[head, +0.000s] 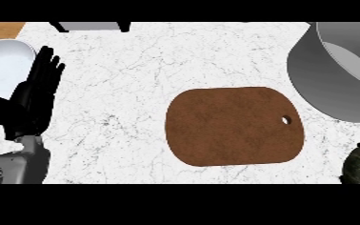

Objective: Pick the squash from the cutting board and place it in the pot

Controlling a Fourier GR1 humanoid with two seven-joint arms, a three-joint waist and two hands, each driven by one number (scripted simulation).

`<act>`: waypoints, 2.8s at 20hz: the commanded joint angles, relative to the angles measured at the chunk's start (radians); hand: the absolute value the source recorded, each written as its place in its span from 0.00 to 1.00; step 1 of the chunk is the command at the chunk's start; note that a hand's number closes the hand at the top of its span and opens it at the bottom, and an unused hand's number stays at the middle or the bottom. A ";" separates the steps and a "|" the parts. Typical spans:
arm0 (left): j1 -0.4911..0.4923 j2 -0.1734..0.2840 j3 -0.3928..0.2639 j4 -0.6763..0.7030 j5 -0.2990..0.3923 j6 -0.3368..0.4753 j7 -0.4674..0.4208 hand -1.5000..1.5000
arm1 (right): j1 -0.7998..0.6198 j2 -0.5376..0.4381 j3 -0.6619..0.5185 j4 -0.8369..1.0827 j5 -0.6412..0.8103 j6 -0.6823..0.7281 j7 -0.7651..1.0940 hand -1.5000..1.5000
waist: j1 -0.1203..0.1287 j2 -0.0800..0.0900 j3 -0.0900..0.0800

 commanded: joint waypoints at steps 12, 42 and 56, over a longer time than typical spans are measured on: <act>-0.035 0.015 0.023 0.015 0.006 -0.035 0.000 0.50 | -0.416 -0.254 -0.223 0.714 -0.149 0.026 -0.061 1.00 | 0.028 0.006 0.001; -0.035 -0.028 -0.014 0.026 -0.020 -0.034 -0.016 0.50 | -0.864 -0.333 -0.136 1.849 0.253 -0.277 -0.555 0.00 | 0.065 0.019 0.006; -0.031 -0.015 0.003 -0.006 0.007 -0.053 0.010 0.50 | -0.929 -0.527 -0.393 2.048 -0.011 0.031 -0.637 0.00 | 0.056 0.020 0.006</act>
